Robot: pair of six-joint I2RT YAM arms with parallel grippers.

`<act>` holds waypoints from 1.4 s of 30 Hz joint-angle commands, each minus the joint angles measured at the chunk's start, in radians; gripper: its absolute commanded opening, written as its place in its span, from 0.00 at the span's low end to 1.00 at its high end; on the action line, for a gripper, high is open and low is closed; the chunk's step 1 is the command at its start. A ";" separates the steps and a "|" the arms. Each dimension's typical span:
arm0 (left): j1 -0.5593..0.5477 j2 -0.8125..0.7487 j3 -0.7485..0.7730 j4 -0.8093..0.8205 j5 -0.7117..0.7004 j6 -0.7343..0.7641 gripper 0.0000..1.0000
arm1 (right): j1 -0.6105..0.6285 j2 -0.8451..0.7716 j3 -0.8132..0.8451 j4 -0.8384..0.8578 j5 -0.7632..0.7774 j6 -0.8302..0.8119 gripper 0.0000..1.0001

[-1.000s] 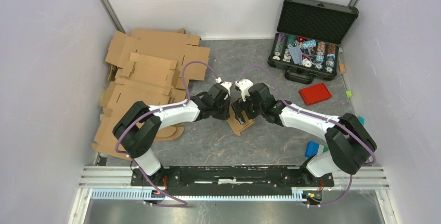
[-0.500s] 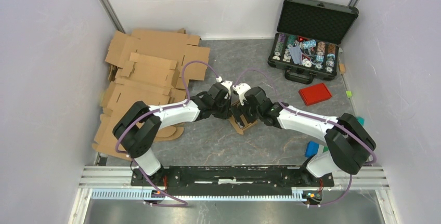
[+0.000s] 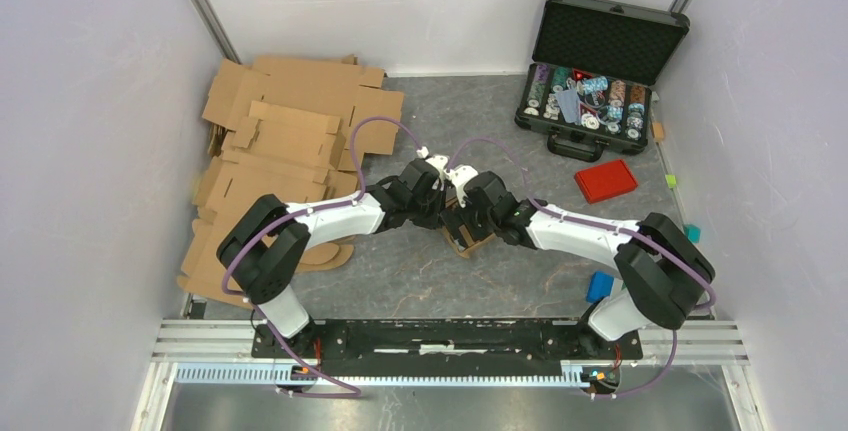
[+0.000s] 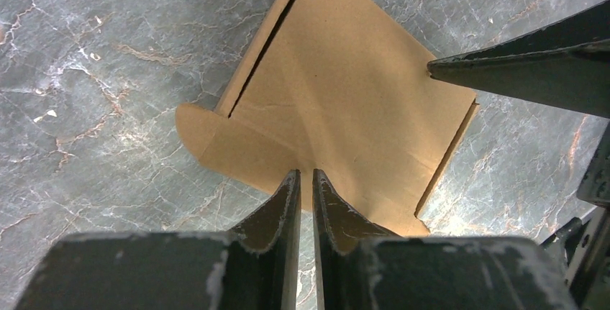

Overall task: Fold the paper box
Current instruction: Close the paper box at the center of the board.

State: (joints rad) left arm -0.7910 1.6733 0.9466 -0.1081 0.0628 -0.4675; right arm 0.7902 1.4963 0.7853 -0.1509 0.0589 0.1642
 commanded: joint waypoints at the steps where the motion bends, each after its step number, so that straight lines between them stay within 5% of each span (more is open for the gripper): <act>1: 0.005 -0.004 0.001 0.037 0.020 -0.037 0.17 | 0.004 0.028 -0.011 0.020 0.046 0.014 0.98; 42: 0.022 -0.006 0.004 0.066 0.049 -0.049 0.17 | 0.003 -0.048 0.038 -0.019 0.086 0.002 0.98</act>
State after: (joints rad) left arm -0.7734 1.6562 0.9283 -0.0929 0.0803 -0.4736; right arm 0.7963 1.4849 0.7815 -0.1715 0.1654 0.1738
